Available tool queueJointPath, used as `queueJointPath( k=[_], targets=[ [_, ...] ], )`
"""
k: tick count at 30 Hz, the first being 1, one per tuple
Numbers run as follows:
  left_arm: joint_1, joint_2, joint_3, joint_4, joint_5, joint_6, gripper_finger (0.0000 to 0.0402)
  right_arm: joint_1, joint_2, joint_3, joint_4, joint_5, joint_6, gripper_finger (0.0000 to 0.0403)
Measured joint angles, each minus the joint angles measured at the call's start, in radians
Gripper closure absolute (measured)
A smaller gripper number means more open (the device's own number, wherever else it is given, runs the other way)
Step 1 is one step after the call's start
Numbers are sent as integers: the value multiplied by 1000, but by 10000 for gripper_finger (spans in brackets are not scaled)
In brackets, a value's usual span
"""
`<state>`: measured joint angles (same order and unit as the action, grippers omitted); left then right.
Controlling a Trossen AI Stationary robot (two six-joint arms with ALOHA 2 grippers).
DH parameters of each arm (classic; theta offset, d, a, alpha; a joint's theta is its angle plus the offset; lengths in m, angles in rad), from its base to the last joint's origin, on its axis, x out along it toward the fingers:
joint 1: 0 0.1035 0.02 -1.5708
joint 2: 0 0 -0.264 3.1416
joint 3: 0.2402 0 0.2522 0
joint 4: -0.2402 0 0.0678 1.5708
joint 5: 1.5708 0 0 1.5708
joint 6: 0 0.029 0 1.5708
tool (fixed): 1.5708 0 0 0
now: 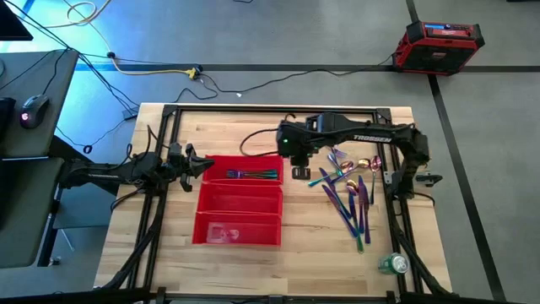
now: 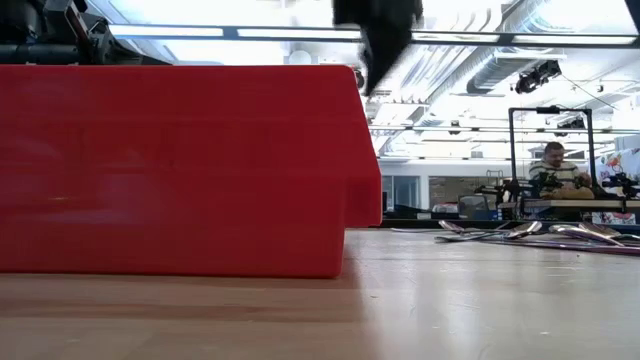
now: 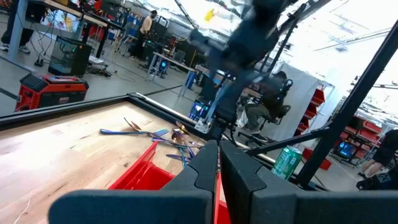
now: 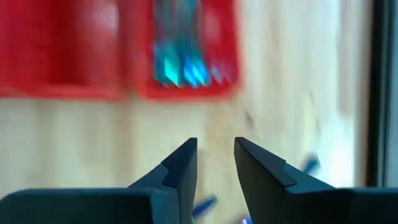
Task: Sort silverware
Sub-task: Put the purple fork into the top red bin
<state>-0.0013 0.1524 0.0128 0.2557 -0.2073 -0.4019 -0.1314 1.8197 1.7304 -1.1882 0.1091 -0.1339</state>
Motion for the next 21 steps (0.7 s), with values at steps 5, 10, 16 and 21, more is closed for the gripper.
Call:
queueJointPath(
  k=[5, 10, 16, 21],
  targets=[
    [0, 0, 0, -1, 0, 0, 401, -138, -74, -307, 167, 32, 5, 307],
    [0, 0, 0, 0, -10, 3, 401, -323, -67, -485, 343, -21, 39, 307],
    [0, 0, 0, 0, -34, 4, 401, -460, -65, -566, 469, -113, 24, 306],
    [0, 0, 0, -1, -38, 4, 401, -505, -66, -590, 467, -113, -25, 306]
  ],
)
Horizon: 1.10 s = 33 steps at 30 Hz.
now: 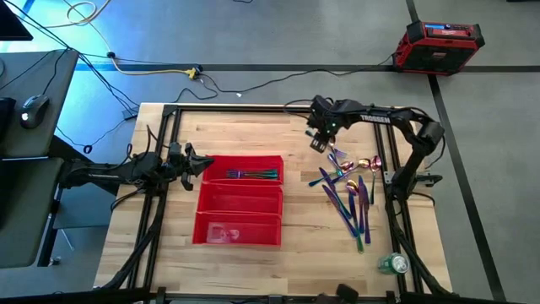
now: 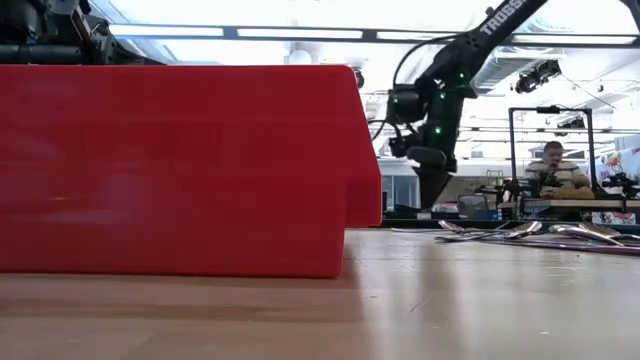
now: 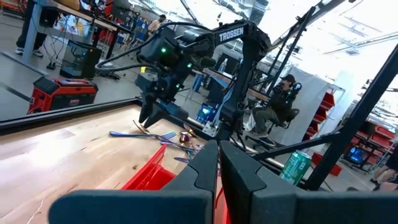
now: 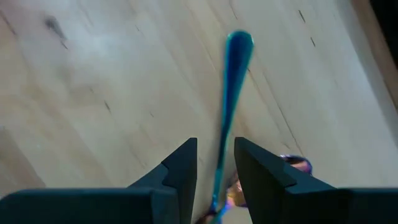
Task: Sort silverware
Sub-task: Put the purple fork into the top red bin
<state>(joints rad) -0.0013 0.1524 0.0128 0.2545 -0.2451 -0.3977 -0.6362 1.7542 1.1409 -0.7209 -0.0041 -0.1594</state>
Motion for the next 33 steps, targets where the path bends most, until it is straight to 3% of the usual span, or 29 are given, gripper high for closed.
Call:
queueJointPath(
  k=[13, 19, 25, 29, 33],
  targets=[
    [0, 0, 0, -3, 0, 0, 401, -14, 0, -125, 25, 48, -41, 306],
    [0, 0, 0, -3, -1, 0, 401, -21, -1, -165, 50, 22, -21, 323],
    [0, 0, 0, -3, -2, 0, 401, -26, 3, -127, 43, -55, 159, 394],
    [0, 1, 0, -3, -3, 0, 401, -27, 3, -65, 87, -150, 420, 394],
    [0, 1, 0, -2, -3, 0, 401, -25, 3, -21, 117, -219, 455, 392]
  ],
)
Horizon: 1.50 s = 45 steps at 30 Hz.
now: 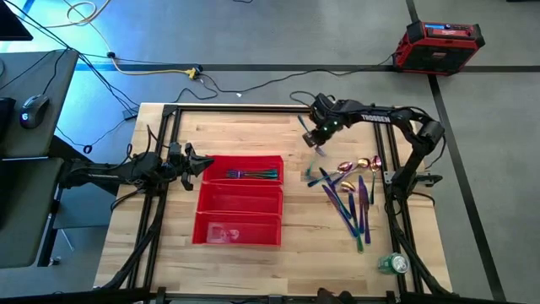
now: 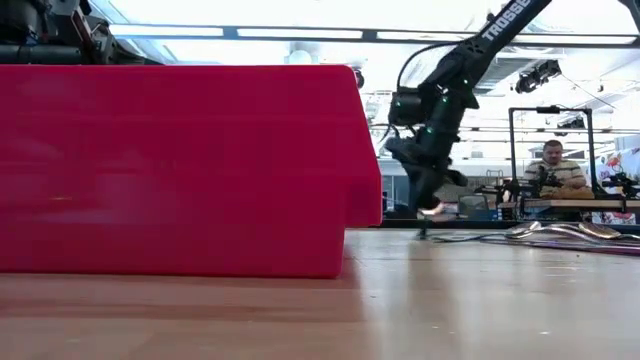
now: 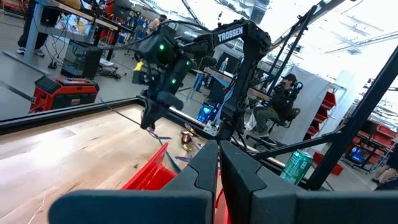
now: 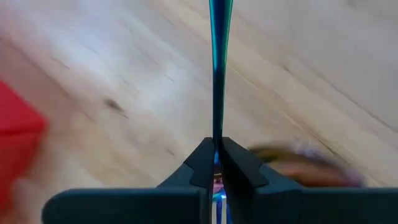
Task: Sort silverware
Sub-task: Put the purple fork into the top red bin
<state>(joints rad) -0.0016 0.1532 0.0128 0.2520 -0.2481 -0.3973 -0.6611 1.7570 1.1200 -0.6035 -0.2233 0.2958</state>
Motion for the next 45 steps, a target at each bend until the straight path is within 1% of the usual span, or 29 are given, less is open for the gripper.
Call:
queueJointPath(
  k=[3, 5, 9, 11, 13, 15, 17, 19, 21, 25, 27, 30, 32, 35, 38, 40, 45],
  targets=[
    [0, 0, 0, 0, 0, 0, 401, 1, -1, 9, -3, 3, -6, 384],
    [0, 0, 0, 0, 0, 0, 401, 1, -1, 9, -5, 10, -8, 372],
    [0, 0, 0, 0, 1, 0, 401, 0, -1, 10, -6, 12, 0, 329],
    [0, 0, 0, 0, 1, 0, 401, 0, -1, 10, -5, 13, -33, 306],
    [0, 0, 0, 0, 1, 0, 401, 0, -1, 10, -3, -4, -150, 288],
    [0, 0, 0, 0, 0, 0, 401, 7, -1, 12, -2, -17, -298, 279],
    [0, 0, 0, 0, 0, 0, 401, 25, -1, 12, -3, -5, -477, 275],
    [0, 0, 0, 0, 0, 0, 401, 52, -1, 12, -12, 24, -690, 274],
    [0, 0, 0, 0, -4, 7, 401, 88, -1, 12, -18, 99, -912, 274],
    [0, 0, 0, -1, -9, 15, 401, 160, -1, 12, 3, 305, -1327, 275],
    [0, 0, 0, 0, -9, 15, 401, 180, -2, 12, 19, 336, -1506, 278],
    [0, 0, 0, -1, -9, 15, 401, 184, -2, 12, 25, 333, -1702, 289],
    [0, 0, 0, 0, -9, 16, 401, 184, 4, 12, 27, 334, -1789, 297],
    [0, 0, 0, -1, -9, 16, 401, 184, 40, 12, 29, 386, -1871, 309],
    [0, 0, 0, -1, -9, 16, 401, 184, 88, 12, 37, 409, -1946, 320],
    [0, 0, 0, -1, -10, 16, 401, 185, 114, 12, 60, 415, -1977, 325],
    [0, 0, 0, -5, -10, 16, 401, 185, 152, 13, 93, 406, -1978, 333]
  ],
)
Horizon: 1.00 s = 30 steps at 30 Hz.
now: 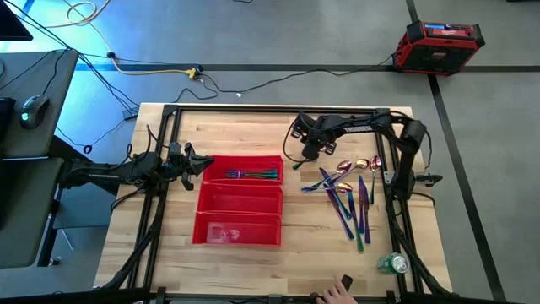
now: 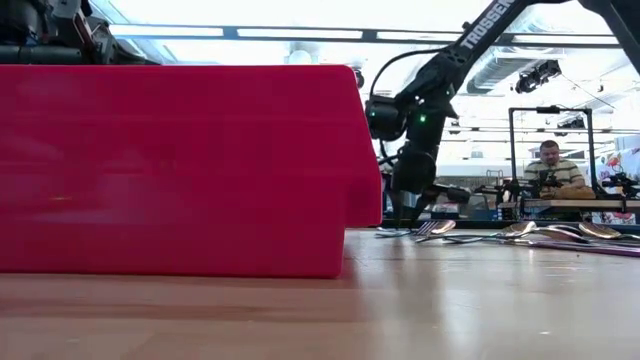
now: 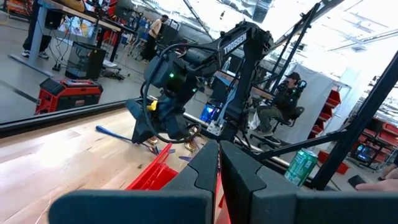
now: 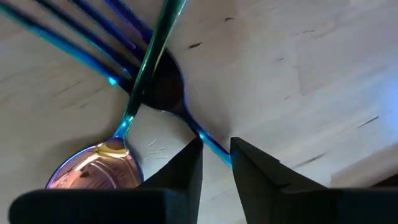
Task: Sort silverware
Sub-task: Put the purple fork into the top red bin
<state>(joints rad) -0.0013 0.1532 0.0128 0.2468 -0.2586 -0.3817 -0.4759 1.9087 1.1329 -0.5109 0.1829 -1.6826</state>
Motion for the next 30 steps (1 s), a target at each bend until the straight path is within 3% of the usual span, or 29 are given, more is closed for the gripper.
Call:
queueJointPath(
  k=[7, 12, 16, 19, 27, 30],
  targets=[
    [0, 0, 0, -16, -24, 0, 401, -7, 11, 3, -37, -11, 216, 392],
    [0, 0, 0, -16, -25, 0, 401, -18, 6, 3, -53, 27, 575, 398],
    [0, 0, 0, -16, -24, 0, 401, -29, -17, -1, -122, 48, 720, 401],
    [0, 0, 0, -16, -24, 0, 401, -27, -47, -6, -183, 147, 758, 401],
    [0, 0, 0, -14, -24, 0, 401, 12, -119, -2, -284, 658, 672, 402],
    [0, 0, 0, -14, -24, -6, 401, 14, -120, -2, -298, 731, 631, 403]
  ],
)
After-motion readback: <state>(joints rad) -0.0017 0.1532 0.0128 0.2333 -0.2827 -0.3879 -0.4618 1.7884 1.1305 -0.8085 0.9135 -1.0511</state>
